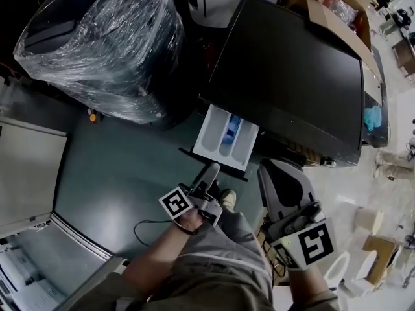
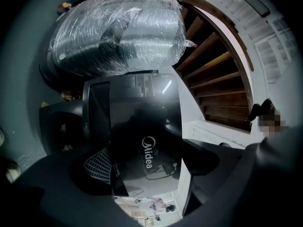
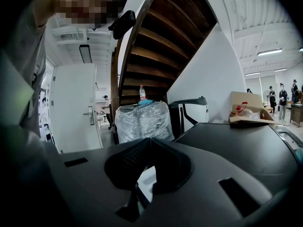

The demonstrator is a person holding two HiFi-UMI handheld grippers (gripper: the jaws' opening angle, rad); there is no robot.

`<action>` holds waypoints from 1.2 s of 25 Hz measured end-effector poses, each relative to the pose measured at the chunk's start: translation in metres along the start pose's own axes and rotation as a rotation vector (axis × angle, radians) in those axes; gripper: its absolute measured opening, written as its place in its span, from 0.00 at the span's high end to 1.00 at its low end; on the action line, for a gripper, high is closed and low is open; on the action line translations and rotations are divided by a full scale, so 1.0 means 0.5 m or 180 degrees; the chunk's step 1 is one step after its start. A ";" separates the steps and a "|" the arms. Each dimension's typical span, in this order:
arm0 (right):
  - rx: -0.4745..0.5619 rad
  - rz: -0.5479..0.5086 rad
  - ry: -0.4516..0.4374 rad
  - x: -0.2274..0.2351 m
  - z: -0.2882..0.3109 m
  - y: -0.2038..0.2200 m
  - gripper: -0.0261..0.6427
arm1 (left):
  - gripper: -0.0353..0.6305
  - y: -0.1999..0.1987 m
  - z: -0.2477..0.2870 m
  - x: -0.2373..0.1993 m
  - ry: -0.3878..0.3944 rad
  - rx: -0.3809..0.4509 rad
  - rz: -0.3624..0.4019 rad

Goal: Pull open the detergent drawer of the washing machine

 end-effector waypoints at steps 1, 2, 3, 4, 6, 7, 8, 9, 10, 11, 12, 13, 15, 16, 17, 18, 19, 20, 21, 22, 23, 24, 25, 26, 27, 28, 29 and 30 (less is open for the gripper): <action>-0.0004 -0.0001 -0.0001 0.001 0.002 -0.001 0.91 | 0.28 -0.002 -0.001 0.001 -0.0034 -0.0010 0.0050; -0.0005 -0.0001 -0.0003 0.002 0.003 -0.002 0.91 | 0.28 -0.004 -0.002 0.003 -0.0071 -0.0024 0.0105; 0.0000 0.0000 -0.0008 0.001 0.004 -0.004 0.91 | 0.28 -0.006 -0.004 0.004 -0.0119 -0.0040 0.0168; 0.0005 0.0002 -0.0014 0.001 0.006 -0.006 0.91 | 0.27 -0.009 -0.007 0.005 -0.0178 -0.0054 0.0231; 0.0008 0.0002 -0.0023 -0.002 0.009 -0.010 0.91 | 0.27 -0.017 -0.015 0.005 -0.0303 -0.0068 0.0344; 0.0006 0.0001 -0.0029 -0.002 0.010 -0.011 0.91 | 0.27 -0.022 -0.018 0.005 -0.0362 -0.0067 0.0402; 0.0005 -0.0001 -0.0037 -0.002 0.011 -0.013 0.91 | 0.26 -0.028 -0.022 0.006 -0.0426 -0.0061 0.0470; 0.0006 -0.0004 -0.0046 -0.002 0.011 -0.016 0.91 | 0.26 -0.033 -0.026 0.008 -0.0493 -0.0052 0.0552; 0.0009 -0.0010 -0.0053 -0.001 0.011 -0.018 0.91 | 0.26 -0.038 -0.030 0.011 -0.0558 -0.0037 0.0638; 0.0013 -0.0019 -0.0060 -0.001 0.010 -0.021 0.91 | 0.25 -0.043 -0.034 0.015 -0.0613 -0.0015 0.0725; 0.0021 -0.0031 -0.0065 0.000 0.009 -0.025 0.91 | 0.25 -0.047 -0.039 0.019 -0.0664 0.0013 0.0810; 0.0028 -0.0043 -0.0068 0.000 0.008 -0.028 0.91 | 0.25 -0.052 -0.045 0.024 -0.0712 0.0043 0.0895; 0.0020 -0.0042 -0.0067 -0.001 0.005 -0.036 0.91 | 0.25 -0.060 -0.056 0.037 -0.0777 0.0109 0.1063; 0.0011 -0.0042 -0.0068 -0.002 0.003 -0.041 0.91 | 0.25 -0.064 -0.061 0.048 -0.0787 0.0144 0.1143; 0.0008 -0.0051 -0.0074 -0.003 0.002 -0.046 0.91 | 0.25 -0.068 -0.066 0.062 -0.0793 0.0182 0.1213; 0.0013 -0.0063 -0.0080 -0.004 0.001 -0.052 0.91 | 0.25 -0.072 -0.071 0.080 -0.0800 0.0225 0.1279; 0.0025 -0.0070 -0.0084 -0.006 -0.001 -0.058 0.91 | 0.25 -0.076 -0.076 0.100 -0.0802 0.0260 0.1363; 0.0041 -0.0071 -0.0083 -0.007 -0.002 -0.065 0.91 | 0.25 -0.080 -0.080 0.117 -0.0795 0.0279 0.1483; 0.0054 -0.0073 -0.0078 -0.008 -0.005 -0.071 0.91 | 0.25 -0.085 -0.084 0.133 -0.0780 0.0284 0.1631; 0.0065 -0.0077 -0.0072 -0.010 -0.009 -0.078 0.91 | 0.25 -0.089 -0.087 0.150 -0.0764 0.0283 0.1791; 0.0075 -0.0085 -0.0066 -0.012 -0.013 -0.085 0.91 | 0.25 -0.094 -0.088 0.171 -0.0741 0.0282 0.1962; 0.0086 -0.0095 -0.0062 -0.014 -0.018 -0.092 0.91 | 0.26 -0.099 -0.087 0.194 -0.0702 0.0281 0.2148; 0.0094 -0.0110 -0.0058 -0.015 -0.024 -0.100 0.91 | 0.26 -0.103 -0.085 0.220 -0.0649 0.0281 0.2340; 0.0099 -0.0128 -0.0052 -0.016 -0.030 -0.108 0.91 | 0.26 -0.107 -0.081 0.246 -0.0590 0.0277 0.2523; 0.0104 -0.0148 -0.0043 -0.016 -0.037 -0.117 0.91 | 0.26 -0.110 -0.077 0.271 -0.0532 0.0265 0.2692; 0.0112 -0.0167 -0.0032 -0.017 -0.044 -0.125 0.91 | 0.26 -0.112 -0.071 0.296 -0.0473 0.0245 0.2856; 0.0121 -0.0185 -0.0016 -0.017 -0.052 -0.134 0.91 | 0.26 -0.113 -0.065 0.321 -0.0414 0.0217 0.3019; 0.0132 -0.0199 0.0002 -0.018 -0.059 -0.143 0.91 | 0.26 -0.113 -0.059 0.347 -0.0358 0.0186 0.3174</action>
Point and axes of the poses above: the fingertips, and each gripper's own axes: z forward along the fingers, x to its right, y out of its underside, the point moved 10 cm from there along -z, backward along the fingers, and after that the axes turned 3 degrees about -y, right-handed, at the moved point
